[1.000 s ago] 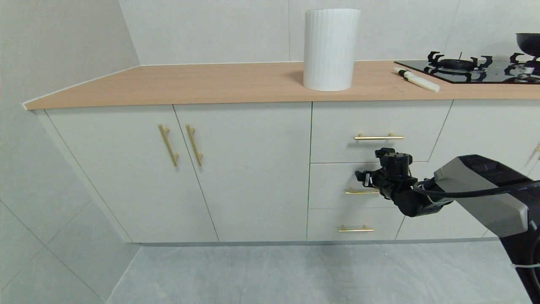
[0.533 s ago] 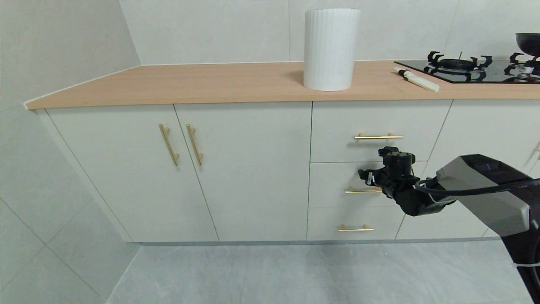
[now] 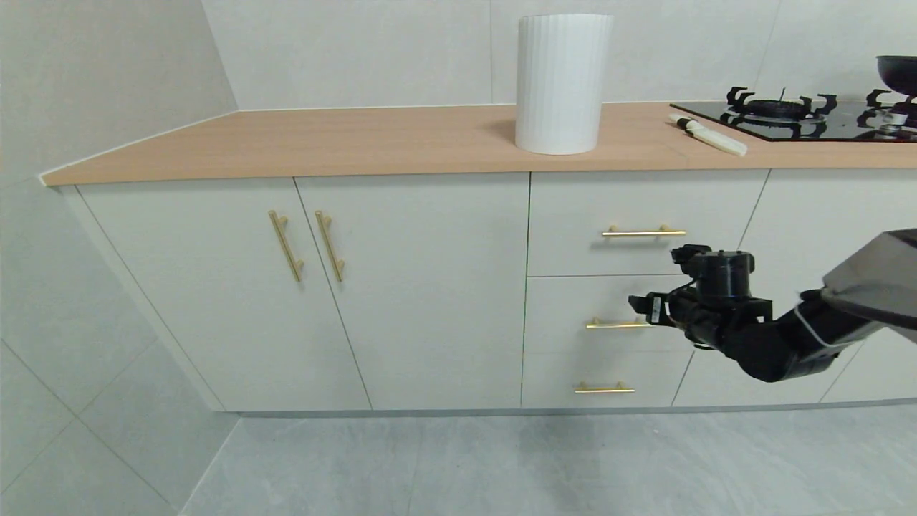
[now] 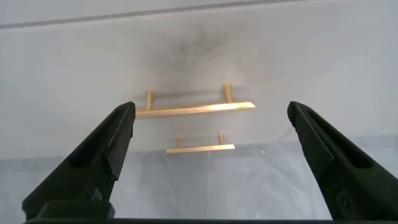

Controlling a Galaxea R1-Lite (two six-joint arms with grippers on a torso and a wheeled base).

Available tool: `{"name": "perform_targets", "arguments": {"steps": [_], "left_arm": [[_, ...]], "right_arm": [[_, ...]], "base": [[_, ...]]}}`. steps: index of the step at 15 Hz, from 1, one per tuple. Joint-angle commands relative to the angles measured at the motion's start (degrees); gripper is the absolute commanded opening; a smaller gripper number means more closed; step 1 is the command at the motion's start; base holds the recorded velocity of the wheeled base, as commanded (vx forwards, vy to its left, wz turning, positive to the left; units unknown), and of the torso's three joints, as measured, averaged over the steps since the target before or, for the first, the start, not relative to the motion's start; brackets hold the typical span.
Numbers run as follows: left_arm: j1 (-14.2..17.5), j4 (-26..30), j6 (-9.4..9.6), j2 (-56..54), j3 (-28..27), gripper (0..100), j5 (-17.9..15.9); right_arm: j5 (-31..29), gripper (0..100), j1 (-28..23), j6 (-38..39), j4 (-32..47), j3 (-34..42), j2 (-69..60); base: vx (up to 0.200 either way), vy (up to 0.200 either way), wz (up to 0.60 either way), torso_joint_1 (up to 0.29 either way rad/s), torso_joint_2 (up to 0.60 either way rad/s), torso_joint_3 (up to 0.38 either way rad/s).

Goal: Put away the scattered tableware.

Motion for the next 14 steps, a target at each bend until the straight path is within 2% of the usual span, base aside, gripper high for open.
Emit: {"name": "perform_targets", "arguments": {"steps": [1,4,6,8,10,12,14], "left_arm": [[0.0,0.0,0.00,0.0,0.0,100,0.0],[0.0,0.0,0.00,0.0,0.0,100,0.0],[0.0,0.0,0.00,0.0,0.0,100,0.0],[0.0,0.0,0.00,0.0,0.0,100,0.0],[0.0,0.0,0.00,0.0,0.0,100,0.0],[0.0,0.0,0.00,0.0,0.0,100,0.0],[0.0,0.0,0.00,0.0,0.0,100,0.0]], "right_arm": [[-0.3,100,1.1,-0.1,-0.8,15.1,-19.3],[-0.3,100,1.1,-2.0,-3.1,27.5,-37.6],[-0.4,100,0.8,-4.3,-2.7,32.1,-46.4],[-0.3,100,-2.0,-9.4,-2.7,39.9,-59.0],[-0.3,100,-3.4,-10.0,-1.7,42.0,-66.5],[-0.3,100,-5.1,-10.1,5.9,42.1,-76.7],[0.3,100,-5.1,-10.1,19.5,41.4,-90.1]], "base": [[0.000,0.000,0.00,0.000,0.00,0.000],[0.000,0.000,0.00,0.000,0.00,0.000],[0.000,0.000,0.00,0.000,0.00,0.000],[0.000,0.000,0.00,0.000,0.00,0.000],[0.000,0.000,0.00,0.000,0.00,0.000],[0.000,0.000,0.00,0.000,0.00,0.000],[0.000,0.000,0.00,0.000,0.00,0.000]]}}
